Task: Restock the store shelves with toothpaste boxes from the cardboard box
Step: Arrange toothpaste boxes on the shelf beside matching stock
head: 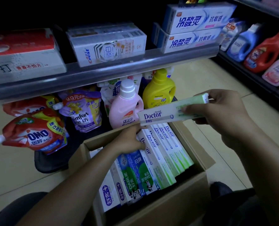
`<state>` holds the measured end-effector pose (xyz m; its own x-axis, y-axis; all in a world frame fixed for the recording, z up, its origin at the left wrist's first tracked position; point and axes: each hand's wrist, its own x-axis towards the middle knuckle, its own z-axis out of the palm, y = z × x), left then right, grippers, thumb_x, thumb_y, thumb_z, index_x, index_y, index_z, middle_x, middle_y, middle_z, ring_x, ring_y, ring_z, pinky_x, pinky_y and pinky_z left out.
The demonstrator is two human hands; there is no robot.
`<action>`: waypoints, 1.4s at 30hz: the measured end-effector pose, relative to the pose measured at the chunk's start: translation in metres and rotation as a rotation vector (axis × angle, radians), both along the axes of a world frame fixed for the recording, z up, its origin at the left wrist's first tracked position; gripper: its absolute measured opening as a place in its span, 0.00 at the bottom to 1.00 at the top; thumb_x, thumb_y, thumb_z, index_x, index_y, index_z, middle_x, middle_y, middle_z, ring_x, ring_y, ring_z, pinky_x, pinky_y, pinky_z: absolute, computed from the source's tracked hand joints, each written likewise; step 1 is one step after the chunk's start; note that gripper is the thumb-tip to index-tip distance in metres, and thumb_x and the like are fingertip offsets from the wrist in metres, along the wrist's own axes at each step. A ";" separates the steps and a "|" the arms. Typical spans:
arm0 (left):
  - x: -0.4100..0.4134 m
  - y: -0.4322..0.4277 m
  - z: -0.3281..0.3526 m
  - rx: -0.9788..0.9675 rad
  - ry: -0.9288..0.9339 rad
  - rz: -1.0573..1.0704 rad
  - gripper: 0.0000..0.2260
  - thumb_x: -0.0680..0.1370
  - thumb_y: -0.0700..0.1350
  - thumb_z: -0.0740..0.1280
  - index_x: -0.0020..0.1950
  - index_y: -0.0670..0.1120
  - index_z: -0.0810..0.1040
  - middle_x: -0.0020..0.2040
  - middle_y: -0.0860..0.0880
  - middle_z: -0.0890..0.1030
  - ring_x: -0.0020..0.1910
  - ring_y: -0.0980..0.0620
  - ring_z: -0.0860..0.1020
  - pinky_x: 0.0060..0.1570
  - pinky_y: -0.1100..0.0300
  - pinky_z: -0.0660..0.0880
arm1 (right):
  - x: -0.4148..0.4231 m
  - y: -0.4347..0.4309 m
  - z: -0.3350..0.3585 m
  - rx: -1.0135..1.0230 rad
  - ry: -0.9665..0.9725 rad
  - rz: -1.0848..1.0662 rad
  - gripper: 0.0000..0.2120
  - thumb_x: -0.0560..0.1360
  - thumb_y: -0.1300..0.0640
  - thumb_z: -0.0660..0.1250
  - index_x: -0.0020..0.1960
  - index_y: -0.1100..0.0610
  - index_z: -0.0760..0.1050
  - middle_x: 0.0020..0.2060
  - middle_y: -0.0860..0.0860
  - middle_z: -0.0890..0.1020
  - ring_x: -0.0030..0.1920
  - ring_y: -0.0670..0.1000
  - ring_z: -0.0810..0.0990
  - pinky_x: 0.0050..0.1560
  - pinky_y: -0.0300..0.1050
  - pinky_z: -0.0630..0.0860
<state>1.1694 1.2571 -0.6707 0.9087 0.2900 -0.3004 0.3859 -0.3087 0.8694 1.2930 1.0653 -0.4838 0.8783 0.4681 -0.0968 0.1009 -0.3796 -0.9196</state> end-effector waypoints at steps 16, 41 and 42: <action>-0.038 0.013 0.034 -0.453 -0.232 0.306 0.23 0.70 0.32 0.79 0.63 0.44 0.80 0.55 0.48 0.83 0.57 0.49 0.81 0.56 0.55 0.79 | -0.001 0.027 -0.008 0.218 0.158 -0.002 0.16 0.63 0.64 0.81 0.48 0.64 0.80 0.39 0.62 0.86 0.37 0.61 0.85 0.40 0.51 0.81; -0.251 0.061 0.319 -0.227 -0.741 0.716 0.25 0.65 0.37 0.67 0.61 0.50 0.86 0.55 0.48 0.87 0.51 0.48 0.87 0.43 0.58 0.83 | -0.111 0.136 0.148 0.822 0.189 0.442 0.28 0.57 0.60 0.79 0.54 0.57 0.75 0.43 0.59 0.87 0.42 0.57 0.87 0.39 0.45 0.83; -0.258 0.064 0.327 -0.190 -0.747 0.729 0.25 0.66 0.38 0.67 0.61 0.51 0.86 0.56 0.48 0.87 0.52 0.46 0.87 0.46 0.54 0.84 | -0.118 0.143 0.154 0.823 0.124 0.439 0.28 0.56 0.58 0.80 0.53 0.56 0.75 0.43 0.59 0.87 0.43 0.57 0.88 0.41 0.44 0.83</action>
